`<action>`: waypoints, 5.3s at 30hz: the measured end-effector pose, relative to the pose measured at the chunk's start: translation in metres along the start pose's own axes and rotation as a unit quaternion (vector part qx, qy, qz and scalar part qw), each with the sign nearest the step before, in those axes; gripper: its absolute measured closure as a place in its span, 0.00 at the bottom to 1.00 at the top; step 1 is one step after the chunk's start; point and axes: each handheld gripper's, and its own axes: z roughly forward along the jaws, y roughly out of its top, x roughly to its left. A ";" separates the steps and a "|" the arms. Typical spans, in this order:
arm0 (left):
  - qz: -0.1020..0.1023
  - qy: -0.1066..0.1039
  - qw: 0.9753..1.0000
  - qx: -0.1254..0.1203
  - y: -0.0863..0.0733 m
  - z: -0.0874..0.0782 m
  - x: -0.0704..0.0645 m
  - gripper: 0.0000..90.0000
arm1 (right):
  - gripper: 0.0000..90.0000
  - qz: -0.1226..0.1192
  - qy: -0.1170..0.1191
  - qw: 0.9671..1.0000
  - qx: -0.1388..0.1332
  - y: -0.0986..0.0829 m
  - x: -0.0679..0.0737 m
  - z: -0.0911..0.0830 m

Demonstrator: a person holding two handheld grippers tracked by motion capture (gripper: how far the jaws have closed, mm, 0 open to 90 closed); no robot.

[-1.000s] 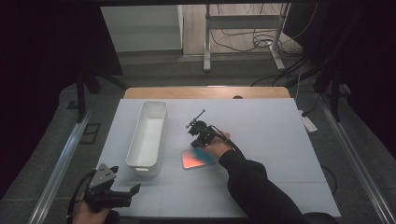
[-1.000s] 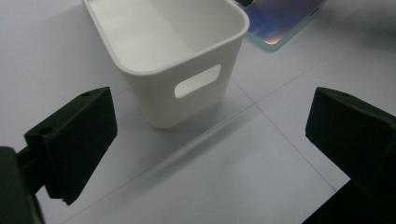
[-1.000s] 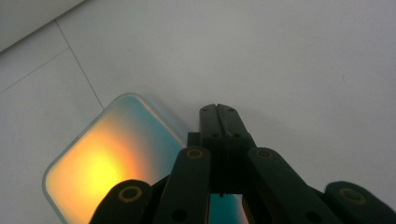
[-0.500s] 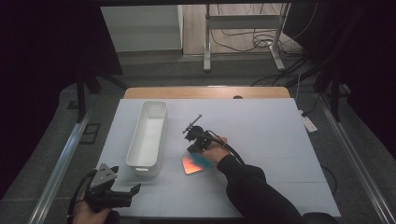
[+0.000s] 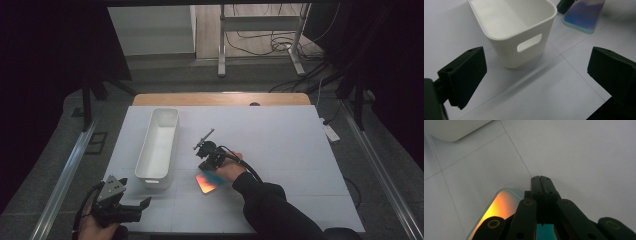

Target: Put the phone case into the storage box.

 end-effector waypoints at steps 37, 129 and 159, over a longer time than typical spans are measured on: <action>0.003 0.005 1.000 0.006 0.001 0.002 -0.001 0.03 | 0.98 0.002 0.004 1.000 0.024 -0.082 0.016 -0.046; 0.002 0.005 1.000 0.006 0.002 0.003 -0.002 0.04 | 0.00 0.134 -0.136 0.982 -0.010 -0.155 -0.042 -0.105; 0.004 0.005 1.000 0.006 0.002 0.002 -0.002 0.03 | 0.07 0.128 -0.133 0.982 0.031 -0.163 -0.048 -0.089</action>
